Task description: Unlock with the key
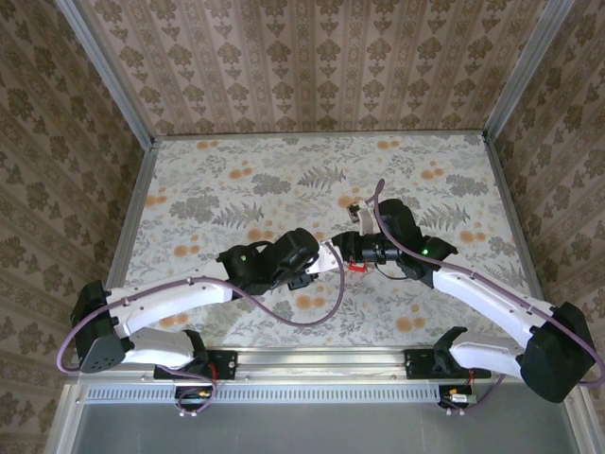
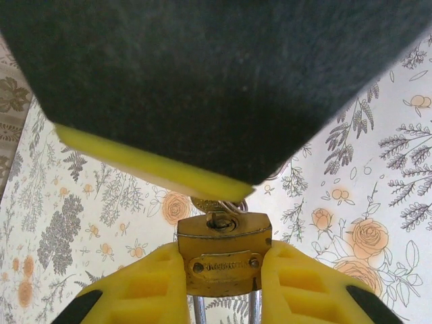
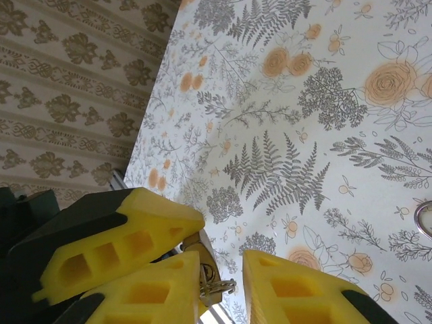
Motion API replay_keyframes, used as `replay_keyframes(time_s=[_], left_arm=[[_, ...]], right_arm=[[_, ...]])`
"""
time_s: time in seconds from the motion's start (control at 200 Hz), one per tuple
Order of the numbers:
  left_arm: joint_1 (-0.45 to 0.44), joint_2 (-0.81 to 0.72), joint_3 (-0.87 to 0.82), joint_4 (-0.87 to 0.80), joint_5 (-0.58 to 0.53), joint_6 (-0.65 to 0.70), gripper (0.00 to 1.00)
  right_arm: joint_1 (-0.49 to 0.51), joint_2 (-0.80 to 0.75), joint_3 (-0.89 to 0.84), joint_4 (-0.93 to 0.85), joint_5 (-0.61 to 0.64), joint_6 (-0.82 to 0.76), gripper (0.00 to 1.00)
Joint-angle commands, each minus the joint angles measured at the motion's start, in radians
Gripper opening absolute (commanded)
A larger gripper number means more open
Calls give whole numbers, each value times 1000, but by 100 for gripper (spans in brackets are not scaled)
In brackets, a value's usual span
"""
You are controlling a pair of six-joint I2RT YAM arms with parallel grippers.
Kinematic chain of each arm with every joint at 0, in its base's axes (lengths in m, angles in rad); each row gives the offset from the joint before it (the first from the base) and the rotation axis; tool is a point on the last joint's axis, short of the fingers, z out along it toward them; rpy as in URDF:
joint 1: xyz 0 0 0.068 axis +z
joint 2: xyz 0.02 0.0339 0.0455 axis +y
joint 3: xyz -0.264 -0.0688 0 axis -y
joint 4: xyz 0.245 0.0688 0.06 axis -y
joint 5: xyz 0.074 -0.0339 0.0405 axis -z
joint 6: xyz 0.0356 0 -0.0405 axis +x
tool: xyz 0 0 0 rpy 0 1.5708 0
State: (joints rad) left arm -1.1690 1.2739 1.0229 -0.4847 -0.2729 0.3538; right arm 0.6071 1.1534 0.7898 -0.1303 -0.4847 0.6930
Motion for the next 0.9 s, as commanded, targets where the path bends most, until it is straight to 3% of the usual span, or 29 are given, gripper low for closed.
replay_keyframes(time_s=[0.0, 0.295, 0.72, 0.895], left_arm=[[6, 5, 38, 1, -5, 27, 20], [-12, 9, 31, 31, -54, 59, 19], [-121, -11, -52, 216, -302, 235, 18], [-150, -24, -114, 344, -393, 326, 18]], right_arm=[[9, 11, -4, 18, -21, 10, 24], [19, 35, -1, 34, -22, 30, 16], [23, 66, -6, -3, 33, 99, 17], [26, 74, -21, 41, 10, 161, 13]])
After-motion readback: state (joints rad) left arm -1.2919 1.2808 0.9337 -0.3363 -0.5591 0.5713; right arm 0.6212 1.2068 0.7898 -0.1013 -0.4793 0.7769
